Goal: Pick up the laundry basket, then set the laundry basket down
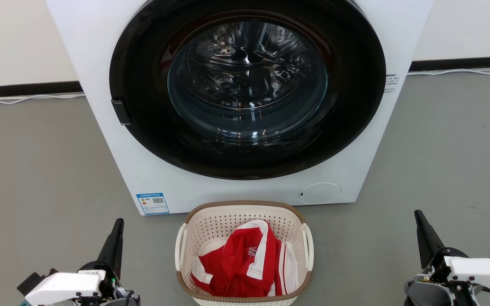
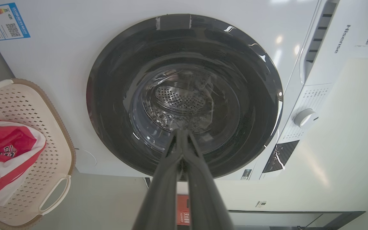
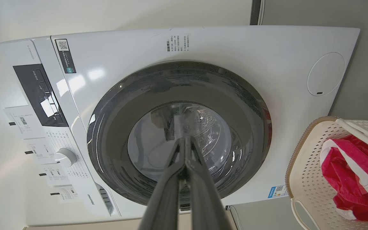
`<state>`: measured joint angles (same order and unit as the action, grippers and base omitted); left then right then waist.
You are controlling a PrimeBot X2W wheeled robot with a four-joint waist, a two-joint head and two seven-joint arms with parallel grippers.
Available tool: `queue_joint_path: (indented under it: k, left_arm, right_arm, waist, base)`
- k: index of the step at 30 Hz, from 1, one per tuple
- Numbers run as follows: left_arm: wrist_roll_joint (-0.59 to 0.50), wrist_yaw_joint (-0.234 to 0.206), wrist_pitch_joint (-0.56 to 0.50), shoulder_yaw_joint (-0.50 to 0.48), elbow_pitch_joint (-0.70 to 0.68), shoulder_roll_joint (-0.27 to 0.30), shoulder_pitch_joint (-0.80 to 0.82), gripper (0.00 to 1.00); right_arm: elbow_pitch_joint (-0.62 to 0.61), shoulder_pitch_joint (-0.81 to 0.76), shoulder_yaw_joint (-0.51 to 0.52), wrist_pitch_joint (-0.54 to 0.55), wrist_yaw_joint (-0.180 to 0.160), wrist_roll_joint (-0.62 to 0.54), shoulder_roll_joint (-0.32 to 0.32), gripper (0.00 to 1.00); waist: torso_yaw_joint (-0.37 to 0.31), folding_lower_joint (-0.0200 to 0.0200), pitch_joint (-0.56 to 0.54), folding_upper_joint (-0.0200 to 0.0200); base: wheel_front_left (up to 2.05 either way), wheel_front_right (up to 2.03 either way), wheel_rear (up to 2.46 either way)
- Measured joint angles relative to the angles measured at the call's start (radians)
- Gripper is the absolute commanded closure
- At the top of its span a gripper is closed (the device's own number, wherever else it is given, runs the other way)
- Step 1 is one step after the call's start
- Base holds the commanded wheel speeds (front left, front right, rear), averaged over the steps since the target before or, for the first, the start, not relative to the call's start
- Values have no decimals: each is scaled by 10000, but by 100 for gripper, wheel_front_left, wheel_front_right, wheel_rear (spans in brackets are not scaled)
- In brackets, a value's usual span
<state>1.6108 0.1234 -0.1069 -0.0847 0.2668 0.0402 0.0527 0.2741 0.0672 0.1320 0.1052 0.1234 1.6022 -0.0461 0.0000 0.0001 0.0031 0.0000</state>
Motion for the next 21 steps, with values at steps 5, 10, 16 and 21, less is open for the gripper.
queue_joint_path:
  k: [5,10,16,21]
  left_arm:
    - [0,0,0,0,0,0,0,100]
    - [0,0,0,0,0,0,0,100]
    - [0,0,0,0,0,0,0,100]
    - [0,0,0,0,0,0,0,100]
  right_arm:
    - [0,0,0,0,0,0,0,100]
    - [0,0,0,0,0,0,0,100]
    - [0,0,0,0,0,0,0,100]
    - [0,0,0,0,0,0,0,100]
  waist:
    - [0,-1,0,0]
    - [0,0,0,0]
    - [0,0,0,0]
    - [0,0,0,0]
  base:
    - [0,0,0]
    - [0,0,0]
    - [0,0,0]
    - [0,0,0]
